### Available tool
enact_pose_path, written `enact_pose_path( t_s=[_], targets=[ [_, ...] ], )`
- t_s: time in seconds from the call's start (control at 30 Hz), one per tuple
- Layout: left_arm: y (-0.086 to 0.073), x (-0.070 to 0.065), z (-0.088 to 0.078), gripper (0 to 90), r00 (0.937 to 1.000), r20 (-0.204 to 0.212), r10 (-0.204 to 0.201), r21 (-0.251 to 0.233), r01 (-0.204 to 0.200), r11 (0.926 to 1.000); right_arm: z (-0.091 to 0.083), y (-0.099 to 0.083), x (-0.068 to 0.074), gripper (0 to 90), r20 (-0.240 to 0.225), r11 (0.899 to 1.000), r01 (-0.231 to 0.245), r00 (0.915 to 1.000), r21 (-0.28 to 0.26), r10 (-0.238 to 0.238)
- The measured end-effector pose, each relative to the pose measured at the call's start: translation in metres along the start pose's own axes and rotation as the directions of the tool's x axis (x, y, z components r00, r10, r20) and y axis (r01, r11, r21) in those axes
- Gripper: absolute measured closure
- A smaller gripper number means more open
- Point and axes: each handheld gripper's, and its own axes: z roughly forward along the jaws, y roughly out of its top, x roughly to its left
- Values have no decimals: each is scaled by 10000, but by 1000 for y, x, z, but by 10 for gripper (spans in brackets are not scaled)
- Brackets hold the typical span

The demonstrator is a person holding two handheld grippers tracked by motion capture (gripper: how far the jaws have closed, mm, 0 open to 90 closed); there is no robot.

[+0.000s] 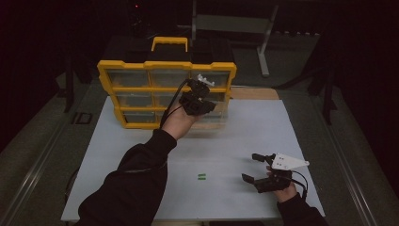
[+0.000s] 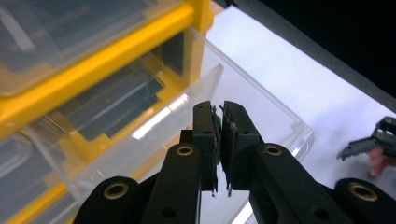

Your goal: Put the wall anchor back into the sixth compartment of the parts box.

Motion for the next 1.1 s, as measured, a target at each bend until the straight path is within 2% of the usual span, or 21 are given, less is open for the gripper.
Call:
enact_pose_path(
  t_s=[0.2, 0.33, 0.37, 0.57, 0.7, 0.87, 0.9, 1.0, 1.07, 1.1],
  targets=[
    [0, 0, 7, 831, 9999, 81, 91, 557, -96, 9984, 0, 0, 0, 120, -12, 10000, -17, 10000, 37, 17],
    [0, 0, 9, 831, 9999, 62, 127, 631, -131, 9979, 0, 0, 0, 120, -12, 10000, -6, 10000, 50, 6],
    [2, -1, 11, 830, 9996, 113, 274, 752, -282, 9968, 0, 0, 0, 120, -2, 10000, -28, 10000, 66, 28],
    [4, -1, 14, 826, 9995, 101, 311, 844, -319, 9959, 0, 0, -1, 120, 6, 10000, -57, 10000, 43, 57],
    [5, 0, 13, 816, 9997, 111, 236, 702, -243, 9972, 0, -1, -1, 120, 6, 10000, -36, 10000, 64, 36],
    [6, 0, 8, 592, 10000, 9, -5, 671, 4, 9977, -1, 0, -1, 120, 21, 10000, -41, 10000, 42, 41],
    [7, 0, 6, 585, 10000, 21, -42, 607, 41, 9981, -1, 0, -1, 120, 14, 10000, -40, 10000, 48, 40],
    [7, 1, 0, 458, 9999, -60, -150, 364, 152, 9992, 0, 0, 0, 120, 10, 10000, -43, 10000, 72, 43],
    [7, 0, -4, 404, 9999, -75, -126, 256, 128, 9996, 0, 0, 0, 120, 13, 10000, -12, 10000, 79, 12],
    [7, 0, -5, 322, 9999, -143, -80, 266, 83, 9996, 0, 0, 0, 120, 14, 10000, -7, 10000, 42, 7]
  ],
)
